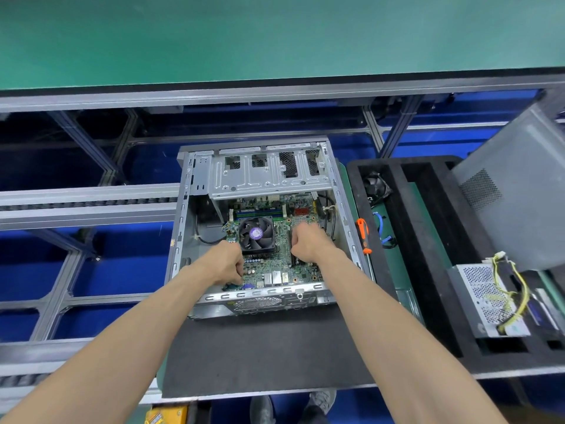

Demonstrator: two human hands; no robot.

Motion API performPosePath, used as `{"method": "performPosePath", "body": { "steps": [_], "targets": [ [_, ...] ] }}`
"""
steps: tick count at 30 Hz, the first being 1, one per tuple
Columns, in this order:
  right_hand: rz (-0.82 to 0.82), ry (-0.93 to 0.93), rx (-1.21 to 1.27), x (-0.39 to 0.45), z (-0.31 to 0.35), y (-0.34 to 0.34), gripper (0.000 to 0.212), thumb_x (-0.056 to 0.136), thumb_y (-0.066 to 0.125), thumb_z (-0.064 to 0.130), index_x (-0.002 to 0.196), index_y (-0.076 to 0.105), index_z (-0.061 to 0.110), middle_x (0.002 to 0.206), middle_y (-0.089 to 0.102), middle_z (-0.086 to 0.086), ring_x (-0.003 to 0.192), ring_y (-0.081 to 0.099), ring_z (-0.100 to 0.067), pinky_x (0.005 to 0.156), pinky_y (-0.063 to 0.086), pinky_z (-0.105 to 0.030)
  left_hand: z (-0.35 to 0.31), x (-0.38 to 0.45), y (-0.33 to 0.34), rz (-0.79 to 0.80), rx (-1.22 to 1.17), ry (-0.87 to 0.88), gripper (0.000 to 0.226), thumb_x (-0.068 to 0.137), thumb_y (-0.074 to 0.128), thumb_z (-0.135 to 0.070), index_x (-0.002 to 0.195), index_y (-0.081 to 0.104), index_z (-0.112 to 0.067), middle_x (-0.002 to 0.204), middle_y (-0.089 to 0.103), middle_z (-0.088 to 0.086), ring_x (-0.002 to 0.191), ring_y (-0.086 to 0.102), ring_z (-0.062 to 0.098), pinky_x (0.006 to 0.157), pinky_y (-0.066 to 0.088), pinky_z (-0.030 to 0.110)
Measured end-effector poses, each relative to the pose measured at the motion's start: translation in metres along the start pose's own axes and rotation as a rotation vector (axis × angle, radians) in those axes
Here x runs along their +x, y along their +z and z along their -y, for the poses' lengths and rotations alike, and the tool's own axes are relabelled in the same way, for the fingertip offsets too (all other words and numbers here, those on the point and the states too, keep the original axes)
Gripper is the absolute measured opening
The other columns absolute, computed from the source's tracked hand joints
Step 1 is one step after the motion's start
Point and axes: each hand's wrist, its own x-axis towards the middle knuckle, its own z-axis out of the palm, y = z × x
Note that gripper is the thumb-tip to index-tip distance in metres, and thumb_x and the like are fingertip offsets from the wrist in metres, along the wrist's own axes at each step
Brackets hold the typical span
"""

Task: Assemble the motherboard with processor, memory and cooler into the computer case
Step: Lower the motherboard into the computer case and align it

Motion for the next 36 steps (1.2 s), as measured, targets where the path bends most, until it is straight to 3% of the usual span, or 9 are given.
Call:
{"method": "performPosePath", "body": {
  "steps": [3,6,11,18,21,25,28,32,36],
  "targets": [
    [0.012,0.001,0.005,0.001,0.001,0.000,0.011,0.086,0.057,0.002,0.089,0.068,0.001,0.089,0.068,-0.015,0.086,0.067,-0.031,0.080,0.060,-0.045,-0.003,0.002,0.001,0.005,0.043,0.011,0.011,0.076,0.083,-0.018,0.084,0.080,-0.012,0.082,0.076,-0.001,0.068,0.064,0.008,0.064,0.050,0.019],
    [0.020,0.006,-0.018,0.001,0.003,0.001,0.016,0.086,0.057,0.000,0.071,0.059,0.005,0.071,0.060,-0.010,0.072,0.063,-0.027,0.071,0.059,-0.039,-0.002,0.003,0.000,0.005,0.039,0.011,0.012,0.076,0.085,-0.019,0.084,0.079,-0.012,0.080,0.075,-0.002,0.068,0.063,0.008,0.064,0.050,0.019],
    [0.030,0.014,-0.034,0.000,0.005,0.000,0.030,0.084,0.054,-0.003,0.060,0.045,0.012,0.059,0.046,-0.005,0.055,0.048,-0.021,0.053,0.042,-0.029,-0.005,0.005,0.001,0.018,0.077,0.024,0.011,0.076,0.085,-0.019,0.084,0.079,-0.014,0.082,0.075,-0.004,0.066,0.060,0.006,0.062,0.045,0.017],
    [0.050,0.015,-0.042,-0.002,0.006,-0.001,0.032,0.086,0.052,-0.001,0.061,0.038,0.013,0.063,0.039,-0.005,0.060,0.047,-0.020,0.061,0.042,-0.031,-0.004,0.003,0.001,0.022,0.094,0.047,0.012,0.076,0.085,-0.020,0.085,0.079,-0.015,0.080,0.073,-0.008,0.072,0.063,0.007,0.064,0.044,0.016],
    [0.061,0.015,-0.042,-0.003,0.004,-0.001,0.032,0.087,0.051,-0.001,0.060,0.039,0.012,0.062,0.038,-0.005,0.058,0.044,-0.020,0.060,0.040,-0.031,0.003,0.000,-0.002,-0.005,0.063,0.053,0.024,0.075,0.086,-0.026,0.096,0.077,-0.018,0.085,0.068,-0.009,0.081,0.061,0.009,0.066,0.041,0.017],
    [0.058,0.021,-0.017,-0.002,0.003,-0.001,0.031,0.088,0.049,-0.001,0.062,0.040,0.012,0.064,0.040,-0.005,0.059,0.044,-0.020,0.059,0.042,-0.032,0.006,-0.003,-0.002,-0.025,0.113,0.025,0.032,0.072,0.086,-0.019,0.102,0.074,-0.023,0.079,0.059,-0.011,0.076,0.055,0.008,0.062,0.041,0.015],
    [0.043,0.025,0.009,-0.002,0.002,-0.001,0.031,0.089,0.048,-0.002,0.063,0.040,0.012,0.067,0.039,-0.004,0.070,0.050,-0.023,0.072,0.049,-0.035,0.006,-0.002,0.000,-0.005,0.071,0.038,0.027,0.070,0.083,-0.015,0.096,0.076,-0.018,0.080,0.069,-0.007,0.078,0.068,0.014,0.073,0.056,0.027],
    [0.040,0.015,0.006,-0.002,0.002,-0.001,0.031,0.089,0.048,-0.001,0.063,0.038,0.013,0.068,0.037,-0.004,0.086,0.055,-0.027,0.093,0.047,-0.037,0.006,0.000,0.000,-0.040,0.073,0.088,0.013,0.074,0.082,-0.023,0.086,0.078,-0.020,0.084,0.075,-0.007,0.079,0.070,0.010,0.069,0.053,0.020],
    [0.058,0.030,-0.010,0.000,0.003,-0.001,0.030,0.088,0.050,0.000,0.064,0.038,0.014,0.068,0.035,-0.002,0.058,0.041,-0.018,0.065,0.048,-0.034,0.004,0.005,0.001,-0.013,0.153,0.100,0.013,0.079,0.081,-0.026,0.088,0.079,-0.017,0.087,0.076,-0.006,0.082,0.068,0.011,0.071,0.053,0.023]
  ]
}}
